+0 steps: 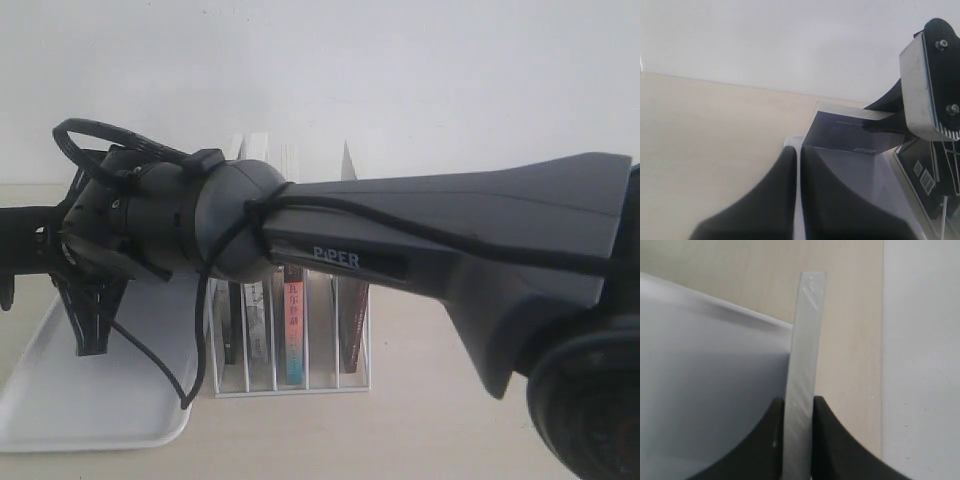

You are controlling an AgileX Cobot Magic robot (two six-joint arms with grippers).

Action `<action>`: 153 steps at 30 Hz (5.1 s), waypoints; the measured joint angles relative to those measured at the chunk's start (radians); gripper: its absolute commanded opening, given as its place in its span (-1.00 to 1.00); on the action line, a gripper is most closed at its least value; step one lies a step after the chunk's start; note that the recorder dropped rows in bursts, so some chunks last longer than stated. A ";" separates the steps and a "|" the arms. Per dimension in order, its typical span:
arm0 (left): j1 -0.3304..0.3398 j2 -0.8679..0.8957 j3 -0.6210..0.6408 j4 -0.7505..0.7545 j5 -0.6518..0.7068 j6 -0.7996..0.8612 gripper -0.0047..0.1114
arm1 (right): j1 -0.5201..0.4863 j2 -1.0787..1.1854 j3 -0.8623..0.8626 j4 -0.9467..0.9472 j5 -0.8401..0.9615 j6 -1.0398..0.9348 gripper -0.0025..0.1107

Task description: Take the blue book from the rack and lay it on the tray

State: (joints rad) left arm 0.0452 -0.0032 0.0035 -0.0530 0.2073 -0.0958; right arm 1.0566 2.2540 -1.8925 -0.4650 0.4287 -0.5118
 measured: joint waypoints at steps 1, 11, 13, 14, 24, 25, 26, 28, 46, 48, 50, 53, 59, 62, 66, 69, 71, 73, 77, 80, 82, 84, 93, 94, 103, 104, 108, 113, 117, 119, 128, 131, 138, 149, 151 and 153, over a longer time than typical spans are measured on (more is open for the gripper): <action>0.000 0.000 0.000 0.000 0.000 0.000 -0.85 | 0.000 0.000 0.000 0.006 0.000 0.000 -0.96; 0.000 0.000 0.000 0.000 0.000 0.000 -0.85 | 0.000 0.000 0.000 0.076 0.020 -0.002 -0.75; 0.000 0.000 0.000 0.000 0.000 0.000 -0.85 | 0.000 0.000 -0.002 0.099 0.027 -0.002 -0.47; 0.000 0.000 0.000 0.000 0.000 0.000 -0.85 | 0.000 0.000 -0.002 0.131 0.045 -0.002 -0.40; 0.000 0.000 0.000 0.000 0.000 0.000 -0.85 | 0.000 0.000 -0.002 0.249 0.117 0.000 -0.27; 0.000 0.000 0.000 0.000 0.000 0.000 -0.85 | 0.000 0.000 -0.002 0.258 0.121 0.000 -0.16; 0.000 0.000 0.000 0.000 0.000 0.000 -0.85 | 0.000 0.000 -0.002 0.270 0.125 0.000 -0.04; 0.000 0.000 0.000 0.000 0.000 0.000 -0.85 | 0.000 0.000 -0.002 0.279 0.132 0.000 0.13; 0.000 0.000 0.000 0.000 0.000 0.000 -0.85 | 0.043 -0.092 -0.002 0.192 0.247 0.042 0.13; 0.000 0.000 0.000 0.000 0.000 0.000 -0.85 | 0.043 -0.130 -0.002 0.147 0.273 0.076 0.13; 0.000 0.000 0.000 0.000 0.000 0.000 -0.85 | 0.043 -0.176 -0.002 0.107 0.307 0.109 0.13; 0.000 0.000 0.000 0.000 0.000 0.000 -0.85 | 0.043 -0.244 -0.002 0.080 0.360 0.141 0.13; 0.000 0.000 0.000 0.000 0.000 0.000 -0.85 | 0.043 -0.387 -0.002 0.077 0.469 0.183 0.13; 0.000 0.000 0.000 0.000 0.000 0.000 -0.85 | 0.043 -0.448 -0.002 0.077 0.544 0.192 0.13; 0.000 0.000 0.000 0.000 0.000 0.000 -0.85 | 0.043 -0.514 -0.002 0.077 0.672 0.200 0.13; 0.000 0.000 0.000 0.000 0.000 0.000 -0.85 | 0.043 -0.552 -0.002 0.077 0.760 0.211 0.13; 0.000 0.000 0.000 0.000 0.000 0.000 -0.85 | 0.043 -0.571 -0.002 0.077 0.777 0.216 0.13; 0.000 0.000 0.000 0.000 0.000 0.000 -0.85 | 0.043 -0.594 -0.002 0.078 0.784 0.238 0.13; 0.000 0.000 0.000 0.000 0.000 0.000 -0.85 | 0.043 -0.645 -0.002 0.097 0.786 0.267 0.13; 0.000 0.000 0.000 0.000 0.000 0.000 -0.85 | 0.043 -0.683 -0.002 0.101 0.788 0.294 0.13; 0.000 0.000 0.000 0.000 0.000 0.000 -0.85 | 0.043 -0.700 -0.002 0.107 0.790 0.315 0.13; 0.000 0.000 0.000 0.000 0.000 0.000 -0.85 | 0.043 -0.716 -0.002 0.124 0.790 0.342 0.13; 0.000 0.000 0.000 0.000 0.000 0.000 -0.85 | 0.043 -0.751 -0.002 0.270 0.791 0.373 0.13; 0.000 0.000 0.000 0.000 0.000 0.000 -0.85 | 0.043 -0.751 -0.002 0.274 0.791 0.384 0.08; 0.000 0.000 0.000 0.000 0.000 0.000 -0.85 | 0.043 -0.764 0.145 0.276 0.791 0.443 -0.95; 0.000 0.000 0.000 0.000 0.000 0.000 -0.85 | 0.043 -0.764 0.185 0.276 0.789 0.449 -0.96; 0.000 0.000 0.000 0.000 0.000 0.000 -0.85 | 0.043 -0.764 0.360 0.278 0.789 0.512 -0.96; 0.000 0.000 0.000 0.000 0.000 0.000 -0.85 | 0.043 -0.762 0.560 0.280 0.793 0.622 -0.96; 0.000 0.000 0.000 0.000 0.000 0.000 -0.85 | 0.043 -0.762 0.651 0.282 0.797 0.681 -0.96; 0.000 0.000 0.000 0.000 0.000 0.000 -0.85 | 0.043 -0.762 0.666 0.282 0.797 0.693 -0.96; 0.000 0.000 0.000 0.000 0.000 0.000 -0.85 | 0.043 -0.762 0.670 0.243 0.795 0.700 -0.96; 0.000 0.000 0.000 0.000 0.000 0.000 -0.85 | 0.043 -0.762 0.670 0.218 0.795 0.700 -0.96; 0.000 0.000 0.000 0.000 0.000 0.000 -0.85 | 0.041 -0.765 0.688 0.121 0.795 0.700 -0.96; 0.000 0.000 0.000 0.000 0.000 0.000 -0.85 | -0.120 -0.972 0.931 0.206 0.426 0.787 -0.96; 0.000 0.000 0.000 0.000 0.000 0.000 -0.85 | -0.170 -1.031 0.994 0.249 0.335 0.790 -0.96; 0.000 0.000 0.000 0.000 0.000 0.000 -0.85 | -0.225 -1.087 1.060 0.301 0.262 0.790 -0.96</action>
State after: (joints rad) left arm 0.0452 -0.0032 0.0035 -0.0530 0.2073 -0.0958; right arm 0.8320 1.1673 -0.8327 -0.1644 0.6902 0.2779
